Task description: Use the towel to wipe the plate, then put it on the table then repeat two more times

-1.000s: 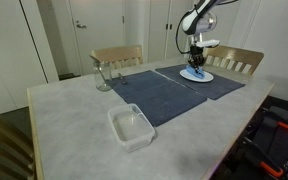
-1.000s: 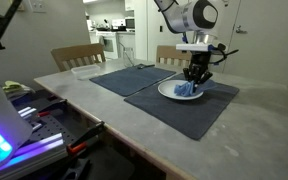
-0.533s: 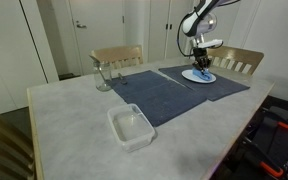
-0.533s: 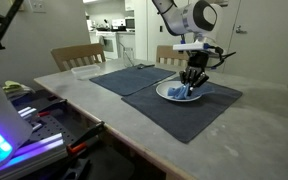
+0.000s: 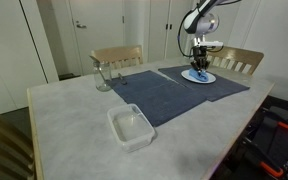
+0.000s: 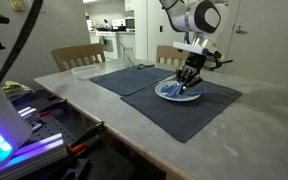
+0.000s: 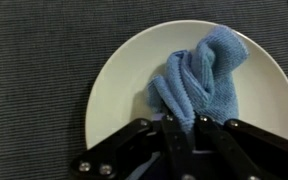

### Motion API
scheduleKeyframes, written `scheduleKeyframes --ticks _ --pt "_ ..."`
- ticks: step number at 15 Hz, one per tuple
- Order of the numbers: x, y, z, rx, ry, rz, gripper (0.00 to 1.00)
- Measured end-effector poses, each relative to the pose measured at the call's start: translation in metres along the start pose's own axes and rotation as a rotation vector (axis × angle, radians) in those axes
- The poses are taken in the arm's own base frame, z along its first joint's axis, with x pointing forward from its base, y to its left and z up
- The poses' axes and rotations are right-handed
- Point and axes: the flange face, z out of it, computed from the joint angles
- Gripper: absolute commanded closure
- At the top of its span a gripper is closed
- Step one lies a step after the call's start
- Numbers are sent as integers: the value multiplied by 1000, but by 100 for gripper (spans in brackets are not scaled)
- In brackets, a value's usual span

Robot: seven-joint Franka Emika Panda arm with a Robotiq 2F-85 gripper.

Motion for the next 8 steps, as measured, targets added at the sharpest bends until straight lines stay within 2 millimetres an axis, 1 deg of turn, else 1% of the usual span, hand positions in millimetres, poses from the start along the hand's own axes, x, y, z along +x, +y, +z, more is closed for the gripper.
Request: scheduleKeyframes --ticks 8 --pt "1 -11 5 169 22 -166 97"
